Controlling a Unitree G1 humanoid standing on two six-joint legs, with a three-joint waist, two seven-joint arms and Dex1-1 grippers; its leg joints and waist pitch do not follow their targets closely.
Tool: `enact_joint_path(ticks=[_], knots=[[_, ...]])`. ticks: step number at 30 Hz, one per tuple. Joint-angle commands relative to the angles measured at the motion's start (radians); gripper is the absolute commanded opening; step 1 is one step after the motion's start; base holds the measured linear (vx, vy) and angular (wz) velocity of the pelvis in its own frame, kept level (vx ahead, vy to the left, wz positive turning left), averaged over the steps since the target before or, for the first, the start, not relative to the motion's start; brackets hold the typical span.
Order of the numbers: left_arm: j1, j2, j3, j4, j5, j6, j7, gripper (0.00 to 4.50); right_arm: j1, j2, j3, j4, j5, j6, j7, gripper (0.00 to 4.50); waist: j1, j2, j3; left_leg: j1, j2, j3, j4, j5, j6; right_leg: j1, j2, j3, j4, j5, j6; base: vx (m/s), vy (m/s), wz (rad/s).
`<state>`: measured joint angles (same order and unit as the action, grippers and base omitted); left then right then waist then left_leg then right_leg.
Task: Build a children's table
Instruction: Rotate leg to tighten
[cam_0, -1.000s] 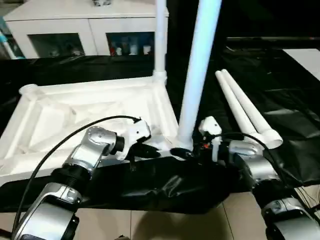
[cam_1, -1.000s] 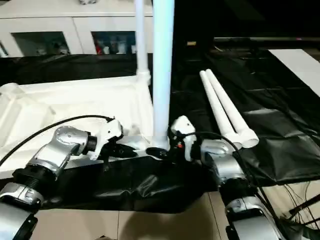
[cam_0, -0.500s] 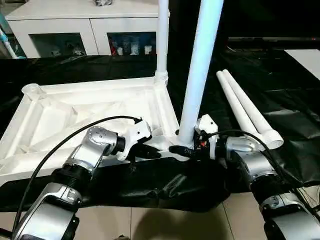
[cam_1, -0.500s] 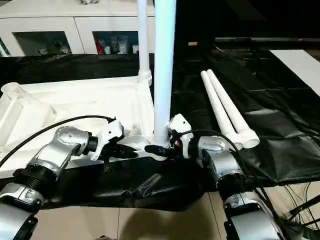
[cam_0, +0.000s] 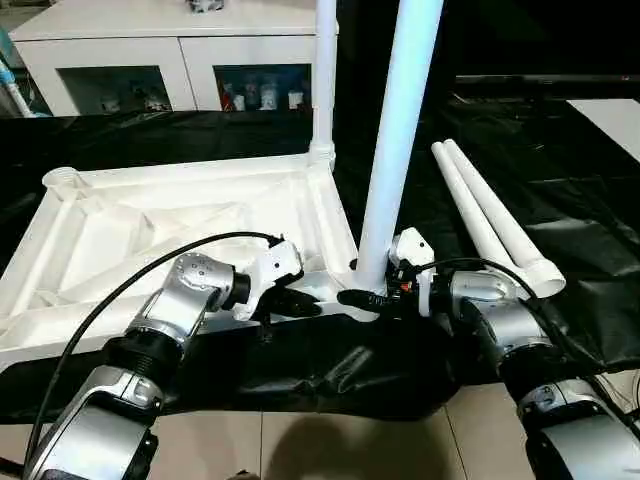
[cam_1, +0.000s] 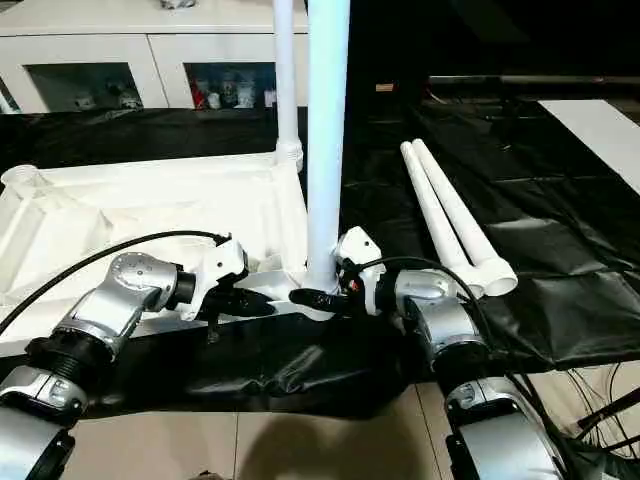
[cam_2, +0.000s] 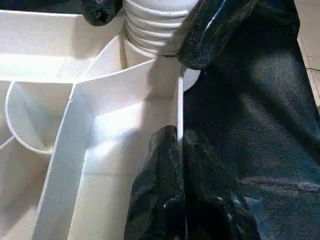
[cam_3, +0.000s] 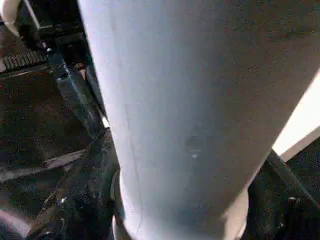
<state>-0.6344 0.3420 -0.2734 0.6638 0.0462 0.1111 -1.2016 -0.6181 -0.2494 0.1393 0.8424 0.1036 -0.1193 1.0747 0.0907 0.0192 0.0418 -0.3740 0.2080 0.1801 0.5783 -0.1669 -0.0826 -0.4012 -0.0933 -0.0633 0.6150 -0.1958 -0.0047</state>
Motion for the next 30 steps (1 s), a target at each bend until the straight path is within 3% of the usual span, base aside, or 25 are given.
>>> enact_joint_path(ticks=[1, 5, 6, 8, 10, 11, 12, 15, 16, 17, 18, 20, 21, 22, 25, 28, 30], knots=[[-0.009, -0.037, 0.008, 0.046, 0.001, 0.008, 0.066, 0.0, -0.008, 0.046, -0.064, 0.053, 0.016, 0.044, -0.168, 2.74, 0.0, -0.009, -0.06, 0.008, 0.02, 0.001, -0.061, -0.18, 0.082, 0.048, -0.046, 0.036, -0.066, -0.116, -0.252, 0.0, 0.0, 0.0], [-0.029, -0.061, 0.017, 0.074, 0.003, 0.018, 0.108, 0.0, -0.01, 0.078, -0.091, 0.079, 0.021, 0.054, -0.271, 2.74, -0.008, -0.013, -0.059, 0.009, 0.018, 0.0, -0.065, -0.194, 0.057, 0.049, -0.045, 0.037, -0.071, -0.161, -0.232, 0.0, 0.0, 0.0], [-0.067, -0.11, 0.034, 0.132, 0.006, 0.033, 0.194, 0.0, -0.016, 0.14, -0.126, 0.119, 0.032, 0.068, -0.431, 2.74, -0.01, -0.004, -0.059, 0.01, 0.018, 0.0, -0.065, -0.198, 0.054, 0.045, -0.047, 0.039, -0.071, -0.162, -0.233, 0.0, 0.0, 0.0], [-0.088, -0.137, 0.042, 0.17, 0.014, 0.035, 0.256, 0.0, -0.022, 0.175, -0.141, 0.142, 0.032, 0.073, -0.53, 2.74, -0.013, -0.006, -0.058, 0.015, 0.015, -0.003, -0.07, -0.216, 0.024, 0.047, -0.046, 0.038, -0.077, -0.201, -0.222, 0.0, 0.0, 0.0], [-0.098, -0.151, 0.045, 0.187, 0.02, 0.037, 0.291, 0.0, -0.031, 0.193, -0.151, 0.157, 0.03, 0.076, -0.599, 2.74, -0.016, -0.004, -0.057, 0.014, 0.015, -0.002, -0.071, -0.225, 0.018, 0.045, -0.045, 0.038, -0.079, -0.196, -0.219, 0.0, 0.0, 0.0], [-0.118, -0.181, 0.052, 0.226, 0.029, 0.041, 0.373, 0.0, -0.055, 0.237, -0.192, 0.196, 0.041, 0.088, -0.762, 2.74, -0.017, -0.005, -0.058, 0.015, 0.014, -0.003, -0.07, -0.242, 0.021, 0.048, -0.045, 0.038, -0.08, -0.204, -0.218, 0.0, 0.0, 0.0], [-0.134, -0.212, 0.062, 0.259, 0.03, 0.043, 0.444, 0.0, -0.081, 0.288, -0.253, 0.241, 0.08, 0.104, -0.922, 2.74, -0.022, -0.003, -0.055, 0.018, 0.013, -0.005, -0.075, -0.255, 0.001, 0.043, -0.047, 0.039, -0.084, -0.247, -0.206, 0.0, 0.0, 0.0], [-0.141, -0.232, 0.066, 0.279, 0.033, 0.034, 0.479, 0.0, -0.1, 0.329, -0.287, 0.266, 0.102, 0.098, -1.017, 2.74, -0.028, -0.004, -0.054, 0.017, 0.012, -0.004, -0.076, -0.278, 0.002, 0.042, -0.045, 0.038, -0.091, -0.272, -0.189, 0.0, 0.0, 0.0], [-0.141, -0.234, 0.065, 0.281, 0.034, 0.032, 0.481, 0.0, -0.102, 0.334, -0.289, 0.267, 0.102, 0.095, -1.024, 2.74, -0.028, -0.004, -0.054, 0.017, 0.012, -0.004, -0.076, -0.278, 0.002, 0.042, -0.045, 0.038, -0.091, -0.272, -0.189, 0.0, 0.0, 0.0], [-0.142, -0.238, 0.061, 0.288, 0.041, 0.024, 0.484, 0.0, -0.11, 0.349, -0.283, 0.27, 0.089, 0.078, -1.049, 2.74, -0.029, -0.013, -0.054, 0.016, 0.013, -0.004, -0.078, -0.291, 0.01, 0.041, -0.045, 0.037, -0.094, -0.277, -0.18, 0.0, 0.0, 0.0], [-0.144, -0.241, 0.06, 0.297, 0.046, 0.018, 0.486, 0.0, -0.116, 0.358, -0.277, 0.272, 0.074, 0.068, -1.065, 2.74, -0.027, -0.006, -0.055, 0.017, 0.014, -0.006, -0.079, -0.292, 0.01, 0.04, -0.047, 0.037, -0.093, -0.281, -0.177, 0.0, 0.0, 0.0], [-0.142, -0.241, 0.058, 0.299, 0.048, 0.009, 0.473, 0.0, -0.128, 0.371, -0.276, 0.276, 0.066, 0.066, -1.074, 2.74, -0.029, -0.01, -0.054, 0.017, 0.013, -0.005, -0.079, -0.304, 0.009, 0.039, -0.045, 0.037, -0.094, -0.294, -0.172, 0.0, 0.0, 0.0], [-0.142, -0.239, 0.055, 0.302, 0.051, 0.004, 0.472, 0.0, -0.133, 0.371, -0.265, 0.281, 0.053, 0.047, -1.062, 2.74, -0.03, -0.017, -0.055, 0.016, 0.013, -0.005, -0.08, -0.307, 0.011, 0.04, -0.046, 0.037, -0.095, -0.3, -0.167, 0.0, 0.0, 0.0], [-0.143, -0.237, 0.053, 0.305, 0.053, 0.0, 0.471, 0.0, -0.137, 0.37, -0.257, 0.284, 0.043, 0.033, -1.054, 2.74, -0.028, -0.015, -0.055, 0.015, 0.013, -0.006, -0.079, -0.303, 0.012, 0.041, -0.047, 0.038, -0.094, -0.297, -0.166, 0.0, 0.0, 0.0], [-0.14, -0.226, 0.048, 0.308, 0.055, -0.017, 0.454, 0.0, -0.141, 0.373, -0.259, 0.275, 0.043, 0.011, -0.976, 3.44, -0.028, -0.019, -0.054, 0.012, 0.014, -0.004, -0.079, -0.292, 0.024, 0.041, -0.047, 0.039, -0.094, -0.285, -0.166, 0.0, 0.0, 0.0], [-0.133, -0.213, 0.047, 0.299, 0.055, -0.024, 0.431, 0.0, -0.129, 0.358, -0.25, 0.245, 0.041, -0.017, -0.925, 3.54, -0.028, -0.019, -0.054, 0.01, 0.014, -0.005, -0.079, -0.286, 0.035, 0.043, -0.049, 0.038, -0.094, -0.291, -0.165, 0.0, 0.0, 0.0], [-0.123, -0.197, 0.042, 0.284, 0.057, -0.034, 0.404, 0.0, -0.114, 0.318, -0.234, 0.212, 0.027, -0.046, -0.892, 3.85, -0.026, -0.02, -0.055, 0.008, 0.014, -0.003, -0.077, -0.255, 0.044, 0.045, -0.049, 0.039, -0.092, -0.264, -0.172, 0.0, 0.0, 0.0]])
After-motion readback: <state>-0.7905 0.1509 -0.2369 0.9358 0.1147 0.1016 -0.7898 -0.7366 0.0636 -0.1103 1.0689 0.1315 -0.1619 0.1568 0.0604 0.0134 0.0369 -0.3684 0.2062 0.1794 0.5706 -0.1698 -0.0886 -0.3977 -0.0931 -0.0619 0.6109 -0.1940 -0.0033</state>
